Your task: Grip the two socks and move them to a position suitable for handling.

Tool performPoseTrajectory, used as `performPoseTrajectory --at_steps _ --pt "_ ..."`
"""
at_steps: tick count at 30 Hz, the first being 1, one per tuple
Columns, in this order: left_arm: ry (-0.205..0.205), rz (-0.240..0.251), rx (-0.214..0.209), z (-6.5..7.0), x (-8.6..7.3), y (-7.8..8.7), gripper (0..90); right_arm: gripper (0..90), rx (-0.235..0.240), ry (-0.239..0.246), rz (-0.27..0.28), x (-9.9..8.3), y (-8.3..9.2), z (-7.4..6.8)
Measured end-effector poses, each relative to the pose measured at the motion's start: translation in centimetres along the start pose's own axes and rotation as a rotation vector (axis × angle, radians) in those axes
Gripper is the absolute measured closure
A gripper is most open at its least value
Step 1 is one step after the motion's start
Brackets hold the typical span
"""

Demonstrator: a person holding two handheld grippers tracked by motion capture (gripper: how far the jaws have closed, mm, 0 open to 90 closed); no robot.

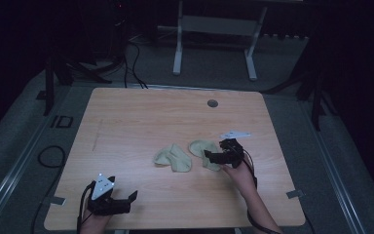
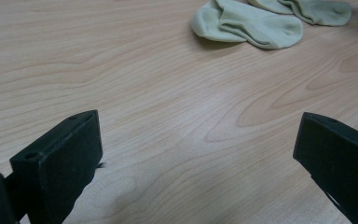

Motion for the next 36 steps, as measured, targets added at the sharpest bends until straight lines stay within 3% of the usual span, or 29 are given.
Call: performPoseTrajectory --at_steps 10,16,18,22,23,25,28,36 --pt "-0.008 -0.001 -0.001 0.0 -0.1 0.0 1.1 28.4 -0.054 0.032 -0.047 0.4 -3.8 -0.8" --pt "-0.004 -0.001 -0.004 0.0 -0.1 0.1 1.1 34.6 -0.102 0.050 -0.093 -0.7 -5.4 -0.5" --pt "-0.003 0.000 -0.007 0.0 -0.1 0.2 1.1 42.1 -0.117 0.072 -0.074 -1.0 -5.4 -0.5" --pt "0.004 0.000 -0.002 -0.1 -0.2 0.1 1.1 68.1 -0.127 0.088 -0.062 -1.2 -4.9 -0.5" --pt "0.004 0.000 -0.002 -0.1 -0.2 0.1 1.1 68.1 -0.127 0.088 -0.062 -1.2 -4.9 -0.5" --pt "0.001 -0.003 -0.006 0.1 -0.2 0.0 1.1 77.1 -0.132 0.115 -0.085 -1.0 -4.9 -0.7" --pt "0.000 -0.009 -0.013 0.1 -0.2 -0.1 1.1 78.2 -0.119 0.119 -0.108 -0.7 -4.7 -0.7" --pt "0.006 -0.008 -0.018 0.2 -0.2 -0.1 1.1 78.5 -0.089 0.157 -0.065 0.7 -1.8 -1.7"
Point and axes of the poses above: each handheld gripper's, and its own axes: y roughly backward along the jaws, x roughly out of its top, z roughly to its right, the point moved 5 cm from there along -y, roughly forward along the jaws, and after that the axes turned 4 degrees about z, right-handed, at the moved point
